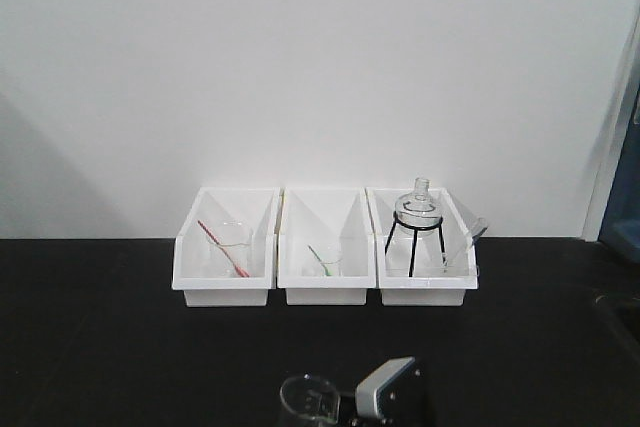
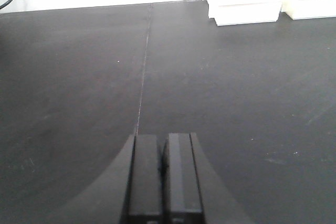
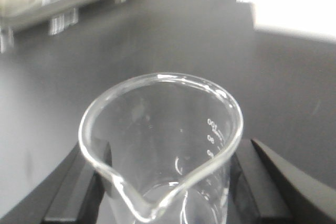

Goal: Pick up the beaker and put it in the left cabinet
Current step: 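Raise the held beaker with the right gripper away from the bench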

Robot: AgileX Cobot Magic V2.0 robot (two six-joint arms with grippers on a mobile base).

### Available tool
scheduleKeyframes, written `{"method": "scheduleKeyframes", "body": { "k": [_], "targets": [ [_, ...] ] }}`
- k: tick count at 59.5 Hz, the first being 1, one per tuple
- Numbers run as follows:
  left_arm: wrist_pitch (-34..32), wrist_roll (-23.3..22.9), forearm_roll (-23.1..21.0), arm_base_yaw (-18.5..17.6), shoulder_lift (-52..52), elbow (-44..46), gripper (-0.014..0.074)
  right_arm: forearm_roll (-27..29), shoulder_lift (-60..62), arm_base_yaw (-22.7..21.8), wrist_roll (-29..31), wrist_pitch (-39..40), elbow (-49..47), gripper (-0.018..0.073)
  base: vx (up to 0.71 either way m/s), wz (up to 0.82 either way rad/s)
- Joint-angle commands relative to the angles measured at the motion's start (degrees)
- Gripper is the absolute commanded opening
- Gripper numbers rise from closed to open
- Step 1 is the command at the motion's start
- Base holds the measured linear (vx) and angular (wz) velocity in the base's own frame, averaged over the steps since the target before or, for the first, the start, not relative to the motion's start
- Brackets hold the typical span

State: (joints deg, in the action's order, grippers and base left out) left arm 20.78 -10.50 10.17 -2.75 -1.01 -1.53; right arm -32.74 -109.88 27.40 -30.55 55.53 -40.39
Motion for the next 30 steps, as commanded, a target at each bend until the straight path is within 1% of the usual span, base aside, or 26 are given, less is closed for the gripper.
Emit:
{"method": "scheduleKeyframes", "body": {
  "k": [1, 6, 17, 20, 27, 30],
  "targets": [
    [-4.29, -0.23, 0.19, -0.31, -0.56, 0.89, 0.0004, 3.33, 9.94, -0.09, -2.16, -7.46, -0.93, -0.0004, 0.00, 0.00],
    [-4.29, -0.23, 0.19, -0.31, -0.56, 0.89, 0.0004, 4.61, 18.16, -0.09, -2.16, -19.33, -0.93, -0.0004, 0.00, 0.00],
    [-4.29, -0.23, 0.19, -0.31, -0.56, 0.89, 0.0004, 3.78, 36.40, -0.09, -2.16, -44.35, -0.93, -0.0004, 0.00, 0.00],
    [-4.29, -0.23, 0.19, -0.31, -0.56, 0.89, 0.0004, 3.78, 41.07, -0.09, -2.16, -52.42, -0.93, -0.0004, 0.00, 0.00],
    [-4.29, -0.23, 0.19, -0.31, -0.56, 0.89, 0.0004, 3.51, 50.62, -0.09, -1.65, -65.26, -0.93, -0.0004, 0.00, 0.00],
    [-4.29, -0.23, 0.19, -0.31, -0.56, 0.89, 0.0004, 3.30, 54.27, -0.09, -1.23, -68.96, -0.93, -0.0004, 0.00, 0.00]
  ]
}}
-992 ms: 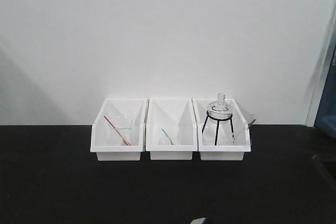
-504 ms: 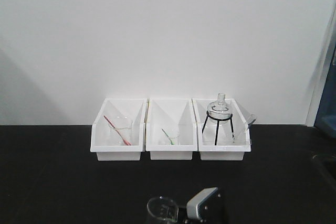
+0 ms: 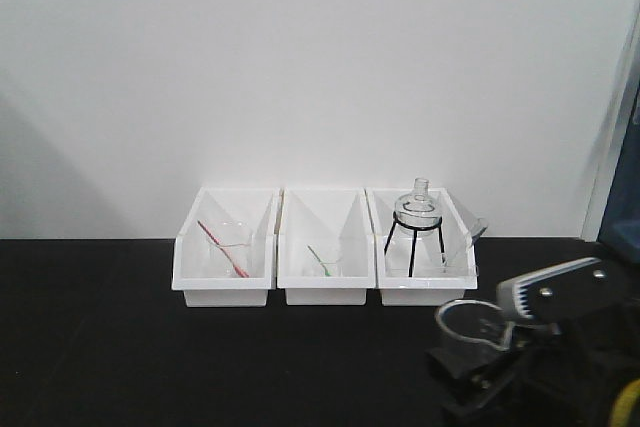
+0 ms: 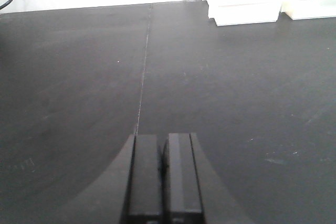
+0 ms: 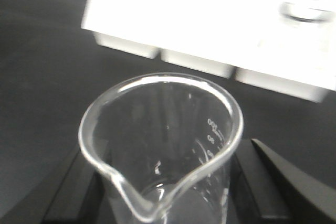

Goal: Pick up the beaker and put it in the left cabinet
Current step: 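Raise the held beaker with the right gripper away from the bench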

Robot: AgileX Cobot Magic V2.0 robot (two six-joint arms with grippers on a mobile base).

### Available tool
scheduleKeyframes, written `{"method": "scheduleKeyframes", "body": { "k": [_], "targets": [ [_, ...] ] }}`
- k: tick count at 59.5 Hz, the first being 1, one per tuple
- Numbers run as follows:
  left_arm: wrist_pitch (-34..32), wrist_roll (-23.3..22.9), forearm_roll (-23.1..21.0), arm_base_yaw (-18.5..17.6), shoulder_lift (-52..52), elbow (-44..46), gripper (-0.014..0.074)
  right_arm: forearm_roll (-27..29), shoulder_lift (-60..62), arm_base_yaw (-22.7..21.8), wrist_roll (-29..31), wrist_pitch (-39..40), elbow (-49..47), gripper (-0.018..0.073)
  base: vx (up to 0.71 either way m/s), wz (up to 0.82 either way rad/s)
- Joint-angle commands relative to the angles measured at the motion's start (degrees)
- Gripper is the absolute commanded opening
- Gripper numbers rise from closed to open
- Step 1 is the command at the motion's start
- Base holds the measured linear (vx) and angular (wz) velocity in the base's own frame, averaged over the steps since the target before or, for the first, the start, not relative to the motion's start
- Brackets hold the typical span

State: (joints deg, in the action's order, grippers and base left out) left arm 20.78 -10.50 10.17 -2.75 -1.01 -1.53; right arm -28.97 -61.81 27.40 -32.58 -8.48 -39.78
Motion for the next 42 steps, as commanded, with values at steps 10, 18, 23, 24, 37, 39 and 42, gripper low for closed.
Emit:
{"method": "scheduleKeyframes", "body": {
  "k": [10, 18, 23, 24, 37, 39, 42],
  "targets": [
    [-4.29, -0.23, 0.19, -0.31, -0.56, 0.89, 0.0004, -0.47, 17.10, -0.09, 0.91, -11.76, 1.12, -0.0004, 0.00, 0.00],
    [-4.29, -0.23, 0.19, -0.31, -0.56, 0.89, 0.0004, -0.69, 24.99, -0.09, 0.71, -11.42, 6.96, -0.0004, 0.00, 0.00],
    [-4.29, -0.23, 0.19, -0.31, -0.56, 0.89, 0.0004, -1.08, 28.97, -0.09, 0.71, -11.69, 9.49, -0.0004, 0.00, 0.00],
    [-4.29, -0.23, 0.19, -0.31, -0.56, 0.89, 0.0004, -1.08, 29.55, -0.09, 0.71, -11.76, 9.90, -0.0004, 0.00, 0.00],
    [-4.29, -0.23, 0.19, -0.31, -0.56, 0.89, 0.0004, -1.76, 35.13, -0.09, 0.72, -14.07, 11.14, -0.0004, 0.00, 0.00],
    [-4.29, -0.23, 0.19, -0.31, -0.56, 0.89, 0.0004, -1.76, 35.44, -0.09, 0.72, -14.07, 11.14, -0.0004, 0.00, 0.00],
    [-4.29, -0.23, 0.19, -0.31, -0.56, 0.89, 0.0004, -1.76, 35.78, -0.09, 0.72, -14.07, 11.14, -0.0004, 0.00, 0.01]
  ]
}}
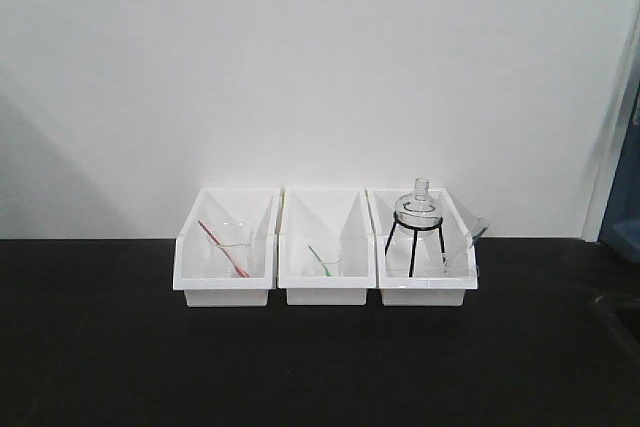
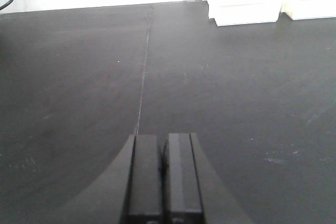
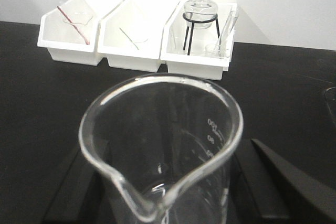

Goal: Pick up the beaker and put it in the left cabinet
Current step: 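Raise the held beaker with the right gripper away from the bench, then drive the base away from the bench holding the beaker in the right gripper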

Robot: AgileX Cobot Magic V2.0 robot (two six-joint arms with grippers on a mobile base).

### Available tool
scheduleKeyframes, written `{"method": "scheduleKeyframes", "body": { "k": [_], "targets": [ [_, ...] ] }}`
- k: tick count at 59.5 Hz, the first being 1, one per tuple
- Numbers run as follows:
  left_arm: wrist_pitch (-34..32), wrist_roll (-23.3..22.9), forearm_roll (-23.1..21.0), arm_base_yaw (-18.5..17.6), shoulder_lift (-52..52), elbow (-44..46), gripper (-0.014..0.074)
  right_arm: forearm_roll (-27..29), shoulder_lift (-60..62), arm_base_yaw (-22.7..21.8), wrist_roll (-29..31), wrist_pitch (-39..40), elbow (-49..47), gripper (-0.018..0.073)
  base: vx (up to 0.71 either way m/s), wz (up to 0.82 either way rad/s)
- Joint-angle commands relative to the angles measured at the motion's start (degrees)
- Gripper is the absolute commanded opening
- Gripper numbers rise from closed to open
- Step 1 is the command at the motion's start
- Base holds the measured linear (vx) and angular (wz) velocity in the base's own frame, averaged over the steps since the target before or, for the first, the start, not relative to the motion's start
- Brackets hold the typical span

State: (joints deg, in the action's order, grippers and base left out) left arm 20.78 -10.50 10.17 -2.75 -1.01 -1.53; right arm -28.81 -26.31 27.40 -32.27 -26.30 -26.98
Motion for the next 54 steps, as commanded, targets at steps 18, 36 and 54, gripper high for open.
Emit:
{"method": "scheduleKeyframes", "body": {
  "k": [18, 36, 54],
  "targets": [
    [-4.29, -0.23, 0.19, -0.31, -0.56, 0.89, 0.0004, -1.92, 0.29, -0.09, 0.41, 3.69, -1.66, -0.0004, -0.01, 0.04],
    [-4.29, -0.23, 0.19, -0.31, -0.56, 0.89, 0.0004, -1.92, 0.29, -0.09, 0.41, 3.69, -1.66, -0.0004, -0.05, 0.19],
    [-4.29, -0.23, 0.19, -0.31, -0.56, 0.89, 0.0004, -1.92, 0.29, -0.09, 0.41, 3.69, -1.66, -0.0004, -0.09, 0.37]
  ]
}}
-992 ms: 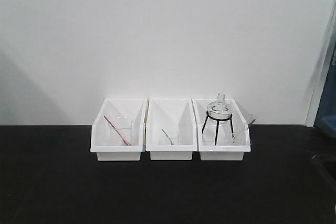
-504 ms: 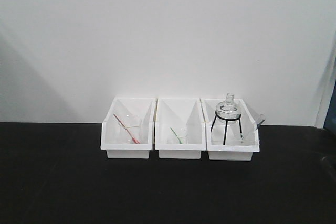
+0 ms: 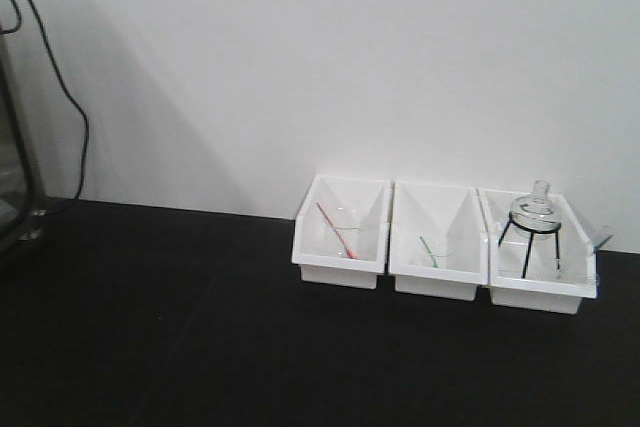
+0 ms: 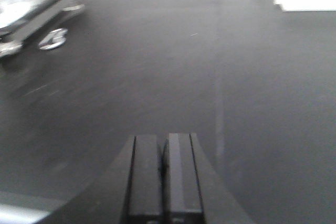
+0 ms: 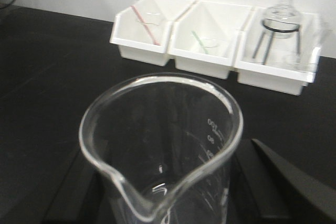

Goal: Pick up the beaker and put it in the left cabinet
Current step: 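Drive the base away from the bench holding the beaker in the right gripper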

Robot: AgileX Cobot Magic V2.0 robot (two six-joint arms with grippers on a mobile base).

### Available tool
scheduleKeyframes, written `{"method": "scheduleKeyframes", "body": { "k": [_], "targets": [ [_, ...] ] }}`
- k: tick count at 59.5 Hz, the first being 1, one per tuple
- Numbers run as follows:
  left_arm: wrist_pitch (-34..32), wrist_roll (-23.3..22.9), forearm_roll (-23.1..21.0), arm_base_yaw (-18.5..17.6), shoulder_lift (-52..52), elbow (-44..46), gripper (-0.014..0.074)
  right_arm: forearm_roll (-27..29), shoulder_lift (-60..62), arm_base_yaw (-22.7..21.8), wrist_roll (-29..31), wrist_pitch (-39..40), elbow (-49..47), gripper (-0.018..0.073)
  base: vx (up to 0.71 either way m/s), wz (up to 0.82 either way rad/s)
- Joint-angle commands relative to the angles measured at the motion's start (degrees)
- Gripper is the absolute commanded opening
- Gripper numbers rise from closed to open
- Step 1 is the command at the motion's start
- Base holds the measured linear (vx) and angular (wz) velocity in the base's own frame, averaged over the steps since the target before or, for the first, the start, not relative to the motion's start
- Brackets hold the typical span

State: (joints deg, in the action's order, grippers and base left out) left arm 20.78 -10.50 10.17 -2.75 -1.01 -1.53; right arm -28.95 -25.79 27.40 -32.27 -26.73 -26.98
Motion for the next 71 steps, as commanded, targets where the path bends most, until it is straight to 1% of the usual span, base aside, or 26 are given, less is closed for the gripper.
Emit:
{"method": "scheduleKeyframes", "body": {
  "k": [1, 37, 71],
  "targets": [
    [-4.29, -0.23, 0.19, -0.31, -0.56, 0.89, 0.0004, -1.78, -0.24, -0.09, 0.41, 4.13, -1.66, -0.0004, -0.10, 0.41],
    [-4.29, -0.23, 0.19, -0.31, -0.56, 0.89, 0.0004, -1.78, -0.24, -0.09, 0.41, 4.13, -1.66, -0.0004, -0.13, 0.49],
    [-4.29, -0.23, 0.19, -0.31, -0.56, 0.89, 0.0004, -1.78, -0.24, -0.09, 0.41, 4.13, -1.66, -0.0004, -0.15, 0.63]
  ]
}}
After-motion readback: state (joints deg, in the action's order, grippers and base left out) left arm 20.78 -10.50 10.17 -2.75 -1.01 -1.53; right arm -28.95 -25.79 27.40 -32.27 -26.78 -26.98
